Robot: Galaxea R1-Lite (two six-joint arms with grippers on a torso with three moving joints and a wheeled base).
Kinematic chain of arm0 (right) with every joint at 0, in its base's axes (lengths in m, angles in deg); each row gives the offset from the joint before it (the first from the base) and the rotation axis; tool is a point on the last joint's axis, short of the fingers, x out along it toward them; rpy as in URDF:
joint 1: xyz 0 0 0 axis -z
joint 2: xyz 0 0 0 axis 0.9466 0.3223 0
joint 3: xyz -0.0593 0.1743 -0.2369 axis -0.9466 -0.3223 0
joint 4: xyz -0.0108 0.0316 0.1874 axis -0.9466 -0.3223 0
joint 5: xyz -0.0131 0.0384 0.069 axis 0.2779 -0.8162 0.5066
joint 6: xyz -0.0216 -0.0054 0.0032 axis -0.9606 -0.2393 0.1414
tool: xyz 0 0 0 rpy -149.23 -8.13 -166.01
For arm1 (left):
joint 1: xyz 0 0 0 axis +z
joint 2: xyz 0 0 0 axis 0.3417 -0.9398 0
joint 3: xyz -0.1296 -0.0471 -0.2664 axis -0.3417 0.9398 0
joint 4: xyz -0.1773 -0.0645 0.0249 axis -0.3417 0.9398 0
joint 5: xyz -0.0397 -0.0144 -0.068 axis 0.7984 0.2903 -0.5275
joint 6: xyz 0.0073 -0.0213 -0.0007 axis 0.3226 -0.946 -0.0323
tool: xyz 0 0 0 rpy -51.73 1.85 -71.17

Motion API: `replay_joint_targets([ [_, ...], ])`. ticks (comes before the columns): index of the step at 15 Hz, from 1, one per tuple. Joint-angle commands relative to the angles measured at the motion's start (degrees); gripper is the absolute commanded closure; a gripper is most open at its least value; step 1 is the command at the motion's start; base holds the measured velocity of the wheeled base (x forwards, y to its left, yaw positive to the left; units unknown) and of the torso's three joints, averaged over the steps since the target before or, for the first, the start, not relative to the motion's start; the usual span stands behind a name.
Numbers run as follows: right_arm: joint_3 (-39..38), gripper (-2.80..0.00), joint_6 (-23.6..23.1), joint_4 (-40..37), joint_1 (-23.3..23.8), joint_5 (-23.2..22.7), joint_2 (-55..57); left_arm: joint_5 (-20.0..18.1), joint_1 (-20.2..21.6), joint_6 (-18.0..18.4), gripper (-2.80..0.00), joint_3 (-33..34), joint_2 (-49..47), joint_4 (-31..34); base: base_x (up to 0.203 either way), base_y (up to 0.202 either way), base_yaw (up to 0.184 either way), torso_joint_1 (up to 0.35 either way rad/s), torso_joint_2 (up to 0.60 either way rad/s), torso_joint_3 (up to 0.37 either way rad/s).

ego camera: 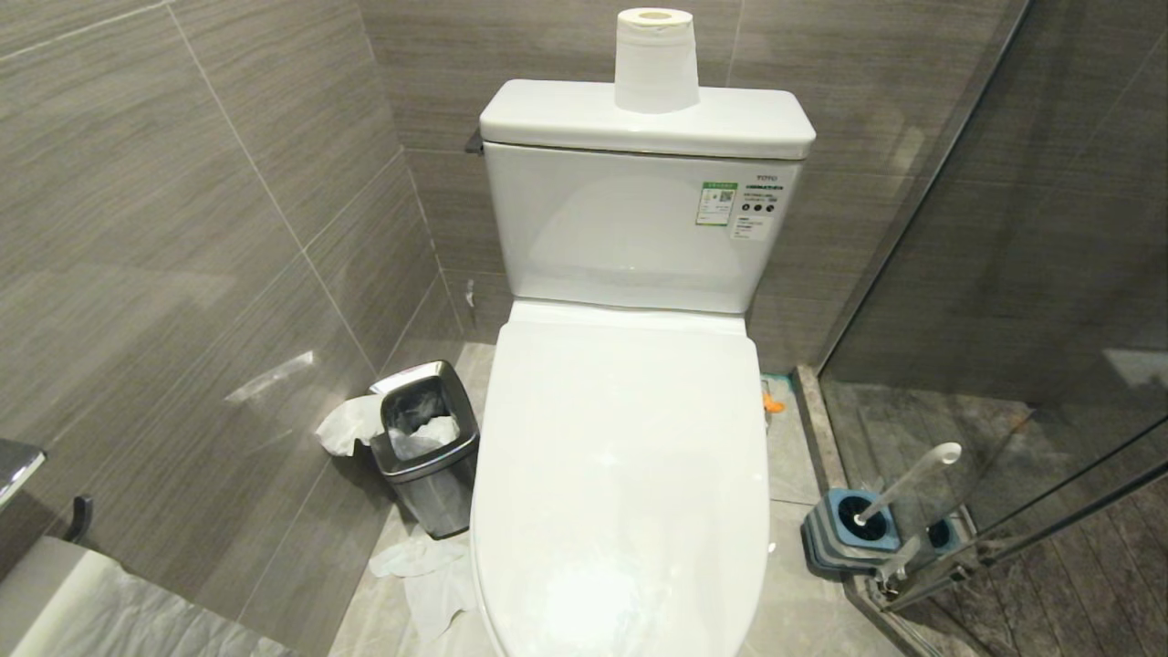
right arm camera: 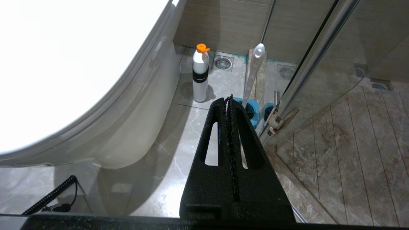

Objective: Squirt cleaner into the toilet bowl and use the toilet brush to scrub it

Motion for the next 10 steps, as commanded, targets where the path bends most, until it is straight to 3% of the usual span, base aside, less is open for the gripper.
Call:
replay_joint_targets([
  [1,0.0,0.00,0.1,0.0,0.0,0.0,0.0,0.0,0.0,0.0,0.00,0.0,-0.1,0.0,0.000,0.000,0.000,0.000,0.00,0.000],
  [10,0.0,0.00,0.0,0.0,0.0,0.0,0.0,0.0,0.0,0.0,0.00,0.0,-0.1,0.0,0.000,0.000,0.000,0.000,0.00,0.000],
])
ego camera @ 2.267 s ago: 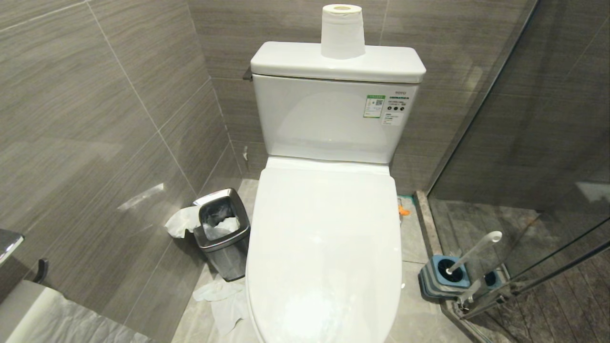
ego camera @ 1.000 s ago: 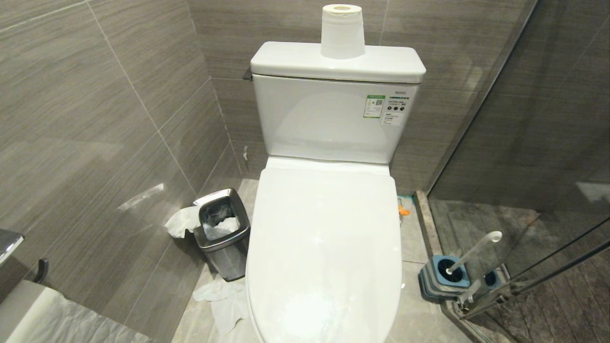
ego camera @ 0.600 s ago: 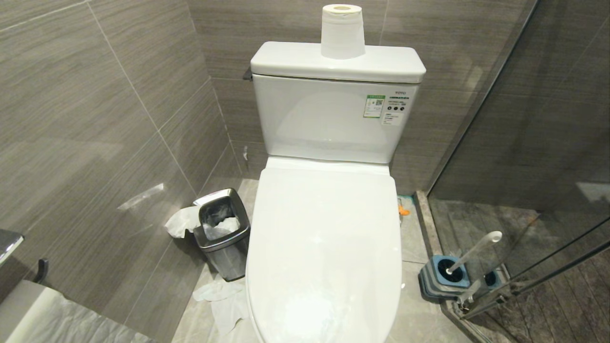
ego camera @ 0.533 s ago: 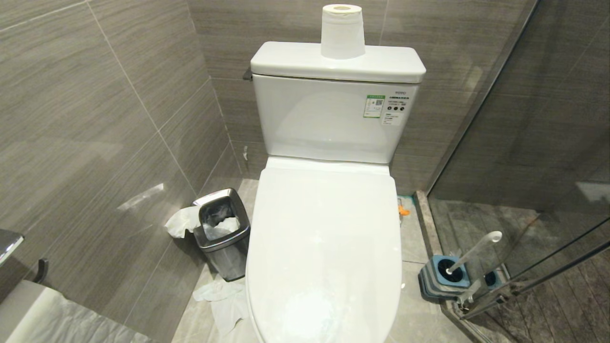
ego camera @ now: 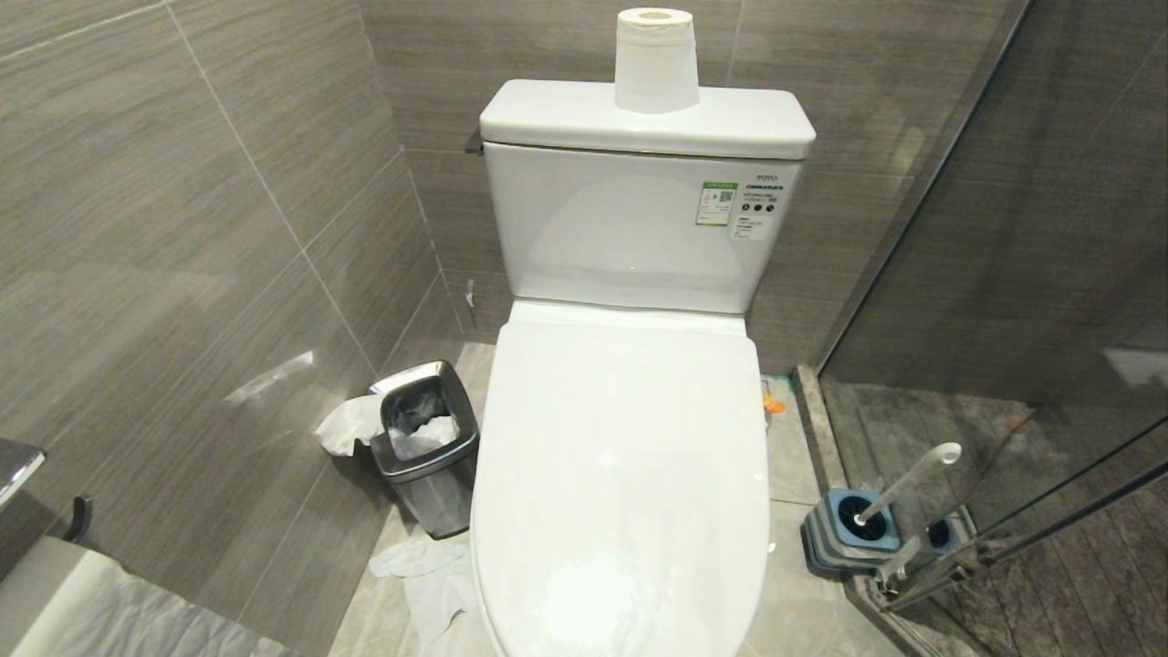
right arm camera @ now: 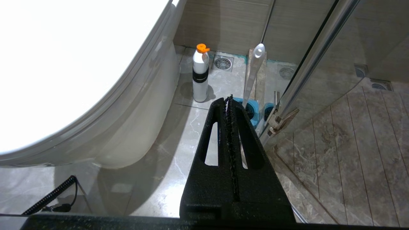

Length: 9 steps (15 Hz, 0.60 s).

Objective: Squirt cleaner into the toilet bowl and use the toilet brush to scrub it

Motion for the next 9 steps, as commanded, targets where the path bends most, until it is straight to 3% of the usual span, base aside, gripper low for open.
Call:
replay_joint_targets([
  [1,0.0,0.00,0.0,0.0,0.0,0.0,0.0,0.0,-0.1,0.0,0.00,0.0,-0.1,0.0,0.000,0.000,0.000,0.000,0.00,0.000],
  [9,0.0,0.00,0.0,0.0,0.0,0.0,0.0,0.0,-0.1,0.0,0.00,0.0,-0.1,0.0,0.000,0.000,0.000,0.000,0.00,0.000],
])
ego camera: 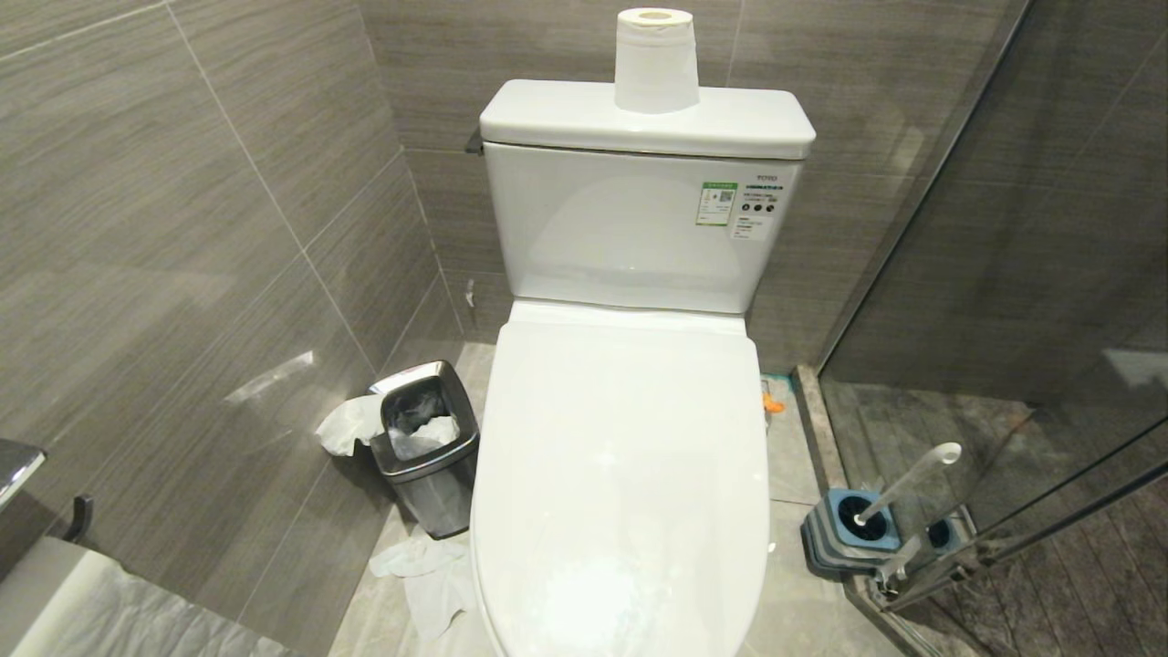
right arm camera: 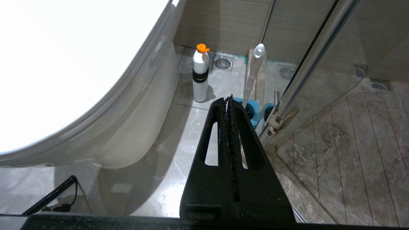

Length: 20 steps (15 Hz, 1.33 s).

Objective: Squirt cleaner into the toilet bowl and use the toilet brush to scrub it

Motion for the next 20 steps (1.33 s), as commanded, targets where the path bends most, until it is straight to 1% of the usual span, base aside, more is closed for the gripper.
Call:
replay_joint_targets([
  [1,0.0,0.00,0.0,0.0,0.0,0.0,0.0,0.0,0.0,0.0,0.00,0.0,-0.1,0.0,0.000,0.000,0.000,0.000,0.00,0.000],
  [20,0.0,0.00,0.0,0.0,0.0,0.0,0.0,0.0,0.0,0.0,0.00,0.0,-0.1,0.0,0.000,0.000,0.000,0.000,0.00,0.000],
])
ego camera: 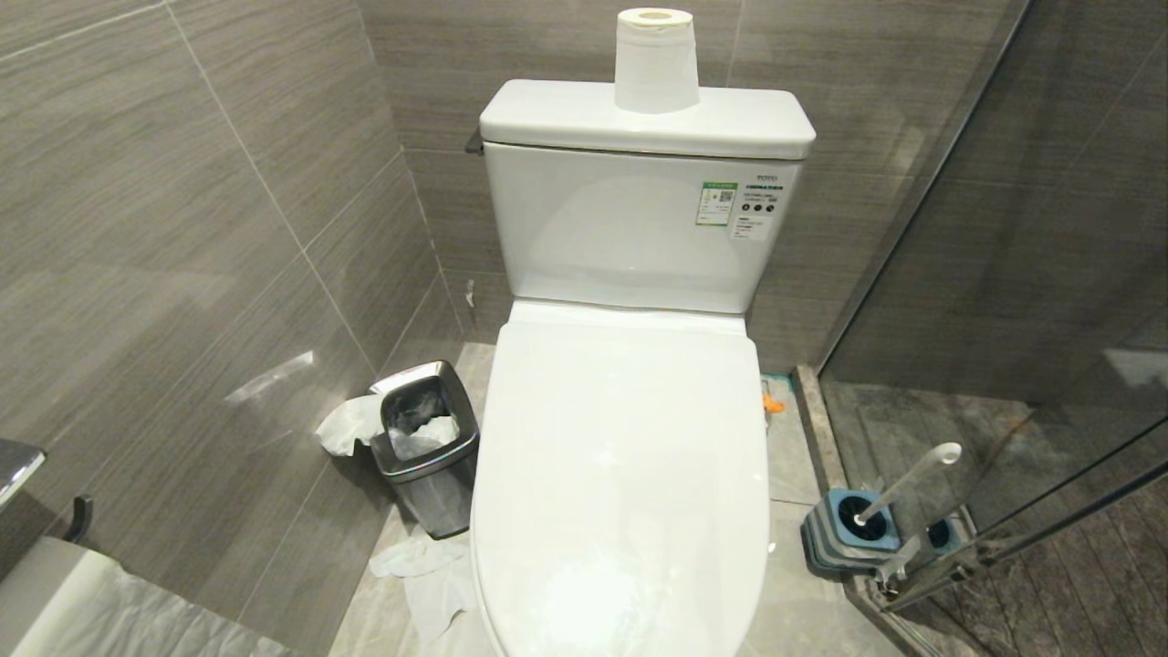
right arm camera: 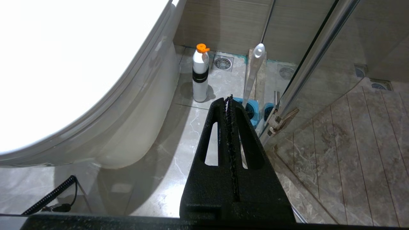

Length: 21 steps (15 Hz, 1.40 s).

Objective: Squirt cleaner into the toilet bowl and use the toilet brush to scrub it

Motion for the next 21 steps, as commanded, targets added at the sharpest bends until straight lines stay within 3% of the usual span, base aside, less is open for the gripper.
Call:
replay_joint_targets([
  [1,0.0,0.00,0.0,0.0,0.0,0.0,0.0,0.0,0.0,0.0,0.00,0.0,-0.1,0.0,0.000,0.000,0.000,0.000,0.00,0.000],
  [21,0.0,0.00,0.1,0.0,0.0,0.0,0.0,0.0,0.0,0.0,0.00,0.0,-0.1,0.0,0.000,0.000,0.000,0.000,0.00,0.000],
])
